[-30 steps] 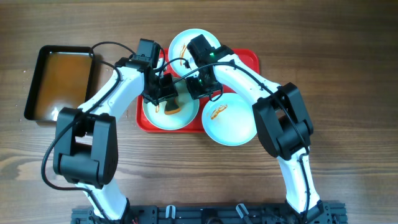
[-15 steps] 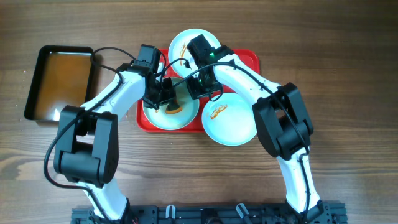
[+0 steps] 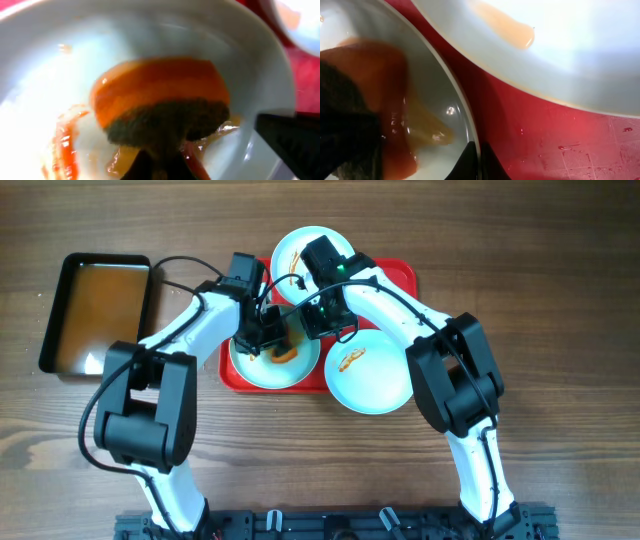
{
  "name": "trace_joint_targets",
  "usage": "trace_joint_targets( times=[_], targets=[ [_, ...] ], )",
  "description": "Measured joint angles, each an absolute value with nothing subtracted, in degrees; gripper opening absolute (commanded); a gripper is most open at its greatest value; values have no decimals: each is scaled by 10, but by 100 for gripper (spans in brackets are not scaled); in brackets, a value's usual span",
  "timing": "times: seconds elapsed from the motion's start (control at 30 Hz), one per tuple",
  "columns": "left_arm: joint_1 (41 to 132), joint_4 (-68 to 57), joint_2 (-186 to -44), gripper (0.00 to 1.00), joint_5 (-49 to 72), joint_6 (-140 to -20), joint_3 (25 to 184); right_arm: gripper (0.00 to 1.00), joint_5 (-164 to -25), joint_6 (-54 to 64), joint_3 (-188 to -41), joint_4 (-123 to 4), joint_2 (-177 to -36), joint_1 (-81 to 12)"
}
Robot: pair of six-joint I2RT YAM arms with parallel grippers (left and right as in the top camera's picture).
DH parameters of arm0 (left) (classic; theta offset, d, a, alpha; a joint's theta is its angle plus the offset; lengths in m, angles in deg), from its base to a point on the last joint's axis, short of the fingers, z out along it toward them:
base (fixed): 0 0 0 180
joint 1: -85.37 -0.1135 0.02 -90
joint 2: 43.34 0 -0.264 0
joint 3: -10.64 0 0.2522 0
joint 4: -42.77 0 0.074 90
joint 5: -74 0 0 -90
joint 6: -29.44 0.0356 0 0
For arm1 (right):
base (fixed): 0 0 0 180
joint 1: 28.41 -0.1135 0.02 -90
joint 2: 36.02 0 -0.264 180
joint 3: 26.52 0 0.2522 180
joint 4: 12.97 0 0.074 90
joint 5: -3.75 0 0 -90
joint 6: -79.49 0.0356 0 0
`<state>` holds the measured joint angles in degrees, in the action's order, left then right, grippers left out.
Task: Clean dirty plates on tray and stack at the side
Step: 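Hold the plate with the right gripper and scrub it with the sponge, then carry the scrubbed plate right and set it beside the tray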
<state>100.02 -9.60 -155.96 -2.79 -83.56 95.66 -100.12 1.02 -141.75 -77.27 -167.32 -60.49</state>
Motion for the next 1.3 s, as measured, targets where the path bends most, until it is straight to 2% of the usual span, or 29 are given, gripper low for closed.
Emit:
trace_joint_targets(
  times=[0.3,0.4,0.53,0.73,0.93,1.1,1.3],
  targets=[
    [1009,-186,-1553,4,-286,-836,975,4,-1004,15,-1418,-773,-1673,-609],
    [1007,-201,-1541,4,-328,-835,978,4,-1008,15,-1417,-773,-1673,-610],
    [1004,-190,-1494,4,-302,-836,980,4,-1007,15,-1417,-774,-1673,-608],
    [1005,-140,-1483,4,-101,-836,979,4,-1005,17,-1417,-776,-1673,-606],
    [1011,-114,-1494,4,-58,-841,917,4,-1001,16,-1418,-777,-1673,-605],
    [1018,-93,-1494,4,-134,-843,884,4,-1002,16,-1418,-777,-1673,-605],
    [1021,-136,-1478,4,-335,-843,890,5,-1005,17,-1418,-777,-1673,-608]
  ],
)
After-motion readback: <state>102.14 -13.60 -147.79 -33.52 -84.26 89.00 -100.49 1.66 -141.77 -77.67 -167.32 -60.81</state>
